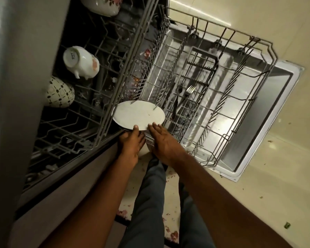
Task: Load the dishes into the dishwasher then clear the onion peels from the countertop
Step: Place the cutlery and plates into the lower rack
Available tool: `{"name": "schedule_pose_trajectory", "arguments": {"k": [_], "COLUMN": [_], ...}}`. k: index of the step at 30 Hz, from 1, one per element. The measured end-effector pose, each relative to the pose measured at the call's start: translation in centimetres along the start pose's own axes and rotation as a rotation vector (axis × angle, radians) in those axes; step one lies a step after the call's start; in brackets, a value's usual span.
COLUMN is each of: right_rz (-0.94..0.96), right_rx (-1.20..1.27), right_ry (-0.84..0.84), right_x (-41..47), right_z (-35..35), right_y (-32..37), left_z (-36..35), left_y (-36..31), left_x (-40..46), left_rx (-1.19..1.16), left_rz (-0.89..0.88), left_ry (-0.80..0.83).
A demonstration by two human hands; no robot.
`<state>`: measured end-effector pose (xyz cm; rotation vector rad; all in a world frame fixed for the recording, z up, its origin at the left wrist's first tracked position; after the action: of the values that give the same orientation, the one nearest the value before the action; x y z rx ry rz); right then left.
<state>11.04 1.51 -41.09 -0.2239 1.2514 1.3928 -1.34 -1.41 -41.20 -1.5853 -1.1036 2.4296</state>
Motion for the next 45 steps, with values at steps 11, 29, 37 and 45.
{"name": "schedule_pose_trajectory", "arguments": {"k": [11, 29, 37, 45], "right_rz": [0.124, 0.397, 0.538, 0.702], "right_rx": [-0.125, -0.363, -0.452, -0.518], "right_ry": [0.048, -0.046, 0.088, 0.186], "right_x": [-14.0, -29.4, -30.4, -34.2], "right_z": [6.5, 19.7, 16.0, 11.7], "right_y": [6.5, 20.1, 24.4, 31.1], "left_z": [0.5, 5.5, 11.2, 19.4], "left_y": [-6.1, -21.8, -22.4, -22.4], "left_x": [-12.6, -32.5, -36.8, -39.6], "left_rx": [0.552, 0.807, 0.717, 0.586], "left_rz": [-0.335, -0.810, -0.858, -0.870], "left_ry": [0.306, 0.378, 0.181, -0.019]}}
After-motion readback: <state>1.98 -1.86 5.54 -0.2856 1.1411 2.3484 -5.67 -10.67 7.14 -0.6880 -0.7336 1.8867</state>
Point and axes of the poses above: each hand's wrist, its own x-axis towards the middle knuckle, its own z-axis out of the back of the hand, y = z × x, the point moved 10 cm from there along x, towards the middle knuckle, and after that the axes turned 14 degrees about -z, right-handed, at the moved point
